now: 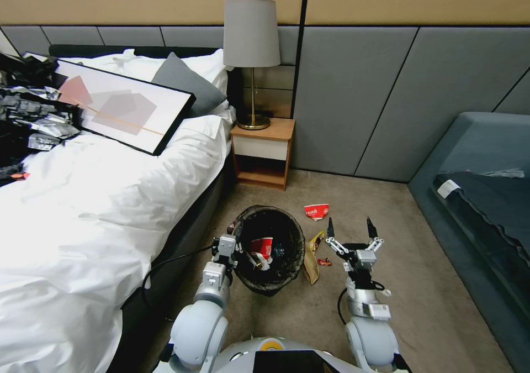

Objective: Pick up the trash bin, then pick up the garbage from the floor and place it into the trash bin.

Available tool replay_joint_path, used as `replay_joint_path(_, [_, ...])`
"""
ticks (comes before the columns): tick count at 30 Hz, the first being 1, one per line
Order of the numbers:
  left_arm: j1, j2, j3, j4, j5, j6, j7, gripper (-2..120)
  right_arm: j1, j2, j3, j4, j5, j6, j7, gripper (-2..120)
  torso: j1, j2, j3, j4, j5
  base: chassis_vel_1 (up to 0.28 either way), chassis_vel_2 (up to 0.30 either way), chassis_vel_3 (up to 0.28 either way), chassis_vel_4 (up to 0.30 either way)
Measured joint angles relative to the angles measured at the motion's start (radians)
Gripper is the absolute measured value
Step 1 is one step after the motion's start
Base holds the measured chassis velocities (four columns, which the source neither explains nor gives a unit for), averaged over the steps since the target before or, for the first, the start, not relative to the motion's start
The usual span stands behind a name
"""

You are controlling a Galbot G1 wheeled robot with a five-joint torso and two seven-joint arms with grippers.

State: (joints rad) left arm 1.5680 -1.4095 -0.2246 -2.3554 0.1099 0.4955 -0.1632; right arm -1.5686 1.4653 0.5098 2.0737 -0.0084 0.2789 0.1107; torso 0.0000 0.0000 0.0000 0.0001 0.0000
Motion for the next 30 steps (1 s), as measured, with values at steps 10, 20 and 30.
replay_joint_path(10, [0.007, 0.003, -0.01, -0.008, 0.002, 0.0, -0.001, 1, 0.157, -0.096, -0.048, -0.165, 0.199, -0.319, 0.011, 100, 0.0, 0.0, 0.0, -0.0002, 0.0, 0.0, 0.0, 0.0, 0.0])
replay_joint_path(20, [0.018, -0.007, -0.017, -0.017, 0.01, -0.001, -0.001, 1, 0.283, -0.117, -0.095, -0.426, 0.234, -0.378, -0.02, 100, 0.0, 0.0, 0.0, -0.0002, 0.0001, 0.0, 0.0, 0.0, 0.0])
replay_joint_path(30, [0.018, -0.008, -0.023, -0.022, 0.012, -0.002, -0.001, 1, 0.346, -0.107, -0.114, -0.598, 0.24, -0.361, -0.069, 100, 0.0, 0.0, 0.0, -0.0002, -0.0001, 0.0, 0.0, 0.0, 0.0])
